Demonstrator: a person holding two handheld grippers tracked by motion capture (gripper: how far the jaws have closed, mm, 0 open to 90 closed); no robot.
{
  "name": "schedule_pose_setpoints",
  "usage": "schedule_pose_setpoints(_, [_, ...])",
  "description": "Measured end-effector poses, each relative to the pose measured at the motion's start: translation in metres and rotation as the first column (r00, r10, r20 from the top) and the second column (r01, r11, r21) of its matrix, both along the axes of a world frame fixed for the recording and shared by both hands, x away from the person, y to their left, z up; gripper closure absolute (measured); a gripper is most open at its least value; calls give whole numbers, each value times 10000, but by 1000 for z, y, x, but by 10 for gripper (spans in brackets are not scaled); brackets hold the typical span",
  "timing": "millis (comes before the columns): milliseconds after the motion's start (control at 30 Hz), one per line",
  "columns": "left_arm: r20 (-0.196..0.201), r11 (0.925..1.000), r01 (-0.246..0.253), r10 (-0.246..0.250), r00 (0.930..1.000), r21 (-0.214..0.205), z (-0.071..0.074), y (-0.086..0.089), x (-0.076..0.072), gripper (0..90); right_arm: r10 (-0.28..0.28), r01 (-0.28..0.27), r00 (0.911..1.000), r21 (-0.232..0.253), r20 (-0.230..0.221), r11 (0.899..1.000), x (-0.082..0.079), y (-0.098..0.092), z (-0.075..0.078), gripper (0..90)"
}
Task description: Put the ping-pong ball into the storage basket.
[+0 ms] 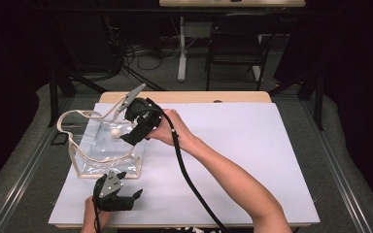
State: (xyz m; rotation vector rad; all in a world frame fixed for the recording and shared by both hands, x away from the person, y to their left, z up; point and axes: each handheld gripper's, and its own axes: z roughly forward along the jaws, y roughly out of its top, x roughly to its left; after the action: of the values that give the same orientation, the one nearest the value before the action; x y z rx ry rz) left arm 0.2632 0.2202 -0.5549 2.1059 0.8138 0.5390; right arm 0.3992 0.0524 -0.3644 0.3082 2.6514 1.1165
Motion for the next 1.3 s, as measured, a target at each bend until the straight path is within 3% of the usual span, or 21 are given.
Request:
schedule_pose_setpoints(467, [-5, 10000, -62, 62, 10000, -26, 0, -1, 0, 164, -430, 430, 9991, 384, -16, 9983, 4, -23, 1, 69])
schedule_pose_setpoints(1300, [-29, 10000, 15, -15, 10000, -4, -1, -1, 0, 164, -1069, 1072, 9942, 291, -90, 9938, 7, -57, -16, 2])
